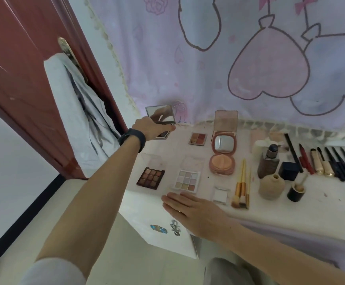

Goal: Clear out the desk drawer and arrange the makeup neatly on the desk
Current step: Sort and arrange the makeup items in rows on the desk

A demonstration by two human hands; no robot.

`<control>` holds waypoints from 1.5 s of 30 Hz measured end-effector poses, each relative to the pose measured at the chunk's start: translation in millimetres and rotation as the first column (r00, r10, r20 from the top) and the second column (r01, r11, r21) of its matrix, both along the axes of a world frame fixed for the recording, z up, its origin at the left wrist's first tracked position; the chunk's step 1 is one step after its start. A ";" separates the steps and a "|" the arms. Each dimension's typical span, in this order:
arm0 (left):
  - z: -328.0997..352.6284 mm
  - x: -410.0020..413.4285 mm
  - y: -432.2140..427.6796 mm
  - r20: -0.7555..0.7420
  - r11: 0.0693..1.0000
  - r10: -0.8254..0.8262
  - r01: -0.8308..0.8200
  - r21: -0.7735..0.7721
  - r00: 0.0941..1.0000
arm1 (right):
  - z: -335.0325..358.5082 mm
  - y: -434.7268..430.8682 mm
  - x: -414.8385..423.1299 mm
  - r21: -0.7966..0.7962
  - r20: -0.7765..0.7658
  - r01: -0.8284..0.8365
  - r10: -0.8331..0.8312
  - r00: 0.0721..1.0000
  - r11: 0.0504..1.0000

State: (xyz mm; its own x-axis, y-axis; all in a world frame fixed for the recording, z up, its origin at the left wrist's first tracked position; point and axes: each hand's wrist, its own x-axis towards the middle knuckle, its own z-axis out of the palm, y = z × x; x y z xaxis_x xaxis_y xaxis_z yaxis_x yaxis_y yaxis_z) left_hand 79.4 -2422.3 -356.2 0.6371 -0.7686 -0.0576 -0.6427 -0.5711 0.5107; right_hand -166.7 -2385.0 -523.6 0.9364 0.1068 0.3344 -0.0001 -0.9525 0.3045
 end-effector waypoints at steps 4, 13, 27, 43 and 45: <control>-17.1 2.6 -37.6 0.061 0.997 -0.053 0.049 0.064 0.997 | -0.8 2.5 -0.2 0.028 0.023 0.003 -0.004 1.000 1.000; -60.4 13.3 -82.2 0.035 0.981 -0.110 0.103 0.165 0.993 | 5.9 4.4 -0.8 0.079 0.017 0.031 -0.033 0.999 0.996; -79.6 24.9 -88.5 0.026 0.955 -0.174 0.162 0.248 0.984 | 6.1 7.8 -4.3 0.115 0.032 0.048 -0.052 0.998 0.992; -76.4 23.9 -87.7 0.087 0.969 -0.069 0.046 0.242 0.994 | 13.3 11.4 -6.3 0.172 0.048 0.074 -0.084 0.995 0.982; -75.6 24.2 -86.6 0.094 0.966 -0.082 0.056 0.252 0.992 | 13.0 11.0 -6.6 0.170 0.036 0.073 -0.080 0.996 0.983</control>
